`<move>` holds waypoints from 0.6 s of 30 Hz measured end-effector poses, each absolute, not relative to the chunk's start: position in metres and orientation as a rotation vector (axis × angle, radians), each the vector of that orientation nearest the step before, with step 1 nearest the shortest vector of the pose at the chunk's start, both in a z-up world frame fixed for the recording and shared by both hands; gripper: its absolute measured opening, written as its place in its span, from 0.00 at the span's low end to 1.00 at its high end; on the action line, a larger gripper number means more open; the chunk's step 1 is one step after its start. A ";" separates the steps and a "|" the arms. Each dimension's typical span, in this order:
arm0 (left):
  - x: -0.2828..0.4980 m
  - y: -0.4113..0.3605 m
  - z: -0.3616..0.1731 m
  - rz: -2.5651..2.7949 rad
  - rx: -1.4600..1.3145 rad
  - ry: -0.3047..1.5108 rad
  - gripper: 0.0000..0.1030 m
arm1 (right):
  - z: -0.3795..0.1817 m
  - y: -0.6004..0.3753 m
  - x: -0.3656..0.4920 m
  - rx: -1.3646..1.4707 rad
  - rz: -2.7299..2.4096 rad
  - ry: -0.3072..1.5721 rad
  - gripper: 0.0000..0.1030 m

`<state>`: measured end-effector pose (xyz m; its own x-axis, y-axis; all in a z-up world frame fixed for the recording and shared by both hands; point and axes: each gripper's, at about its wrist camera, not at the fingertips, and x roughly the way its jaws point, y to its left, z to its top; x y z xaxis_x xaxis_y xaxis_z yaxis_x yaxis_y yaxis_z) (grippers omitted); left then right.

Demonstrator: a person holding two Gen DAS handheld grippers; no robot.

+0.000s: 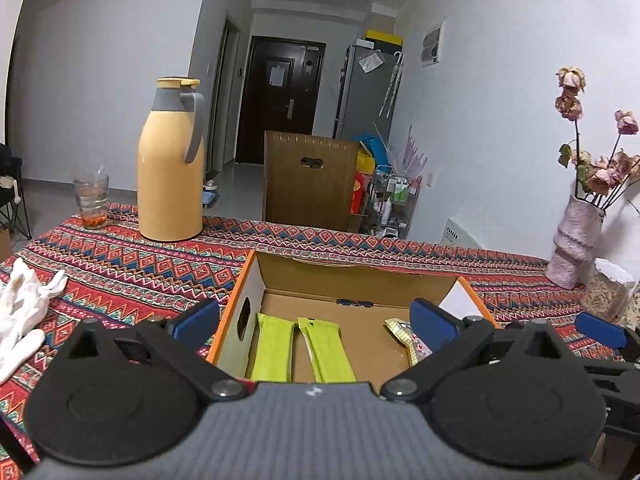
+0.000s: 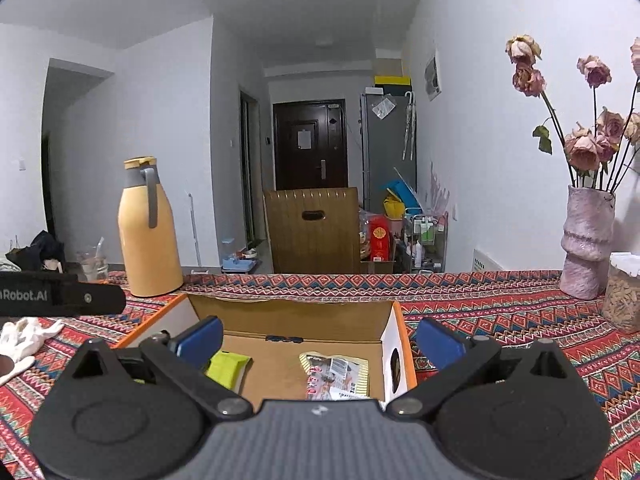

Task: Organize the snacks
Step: 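Open the left tool releasing the green bar while the right releases the white packet into the box, then move both tools back toward the remaining snack pile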

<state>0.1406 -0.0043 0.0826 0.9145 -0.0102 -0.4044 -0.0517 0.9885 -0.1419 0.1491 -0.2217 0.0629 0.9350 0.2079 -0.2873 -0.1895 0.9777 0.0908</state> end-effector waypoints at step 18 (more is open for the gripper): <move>0.078 0.005 0.060 0.020 -0.118 0.473 1.00 | 0.044 -0.225 0.084 0.077 0.210 0.344 1.00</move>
<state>0.0779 0.0052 0.0601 0.8904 -0.0082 -0.4552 -0.0464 0.9930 -0.1088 0.0839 -0.2251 0.0440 0.9199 0.2175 -0.3262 -0.1916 0.9753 0.1102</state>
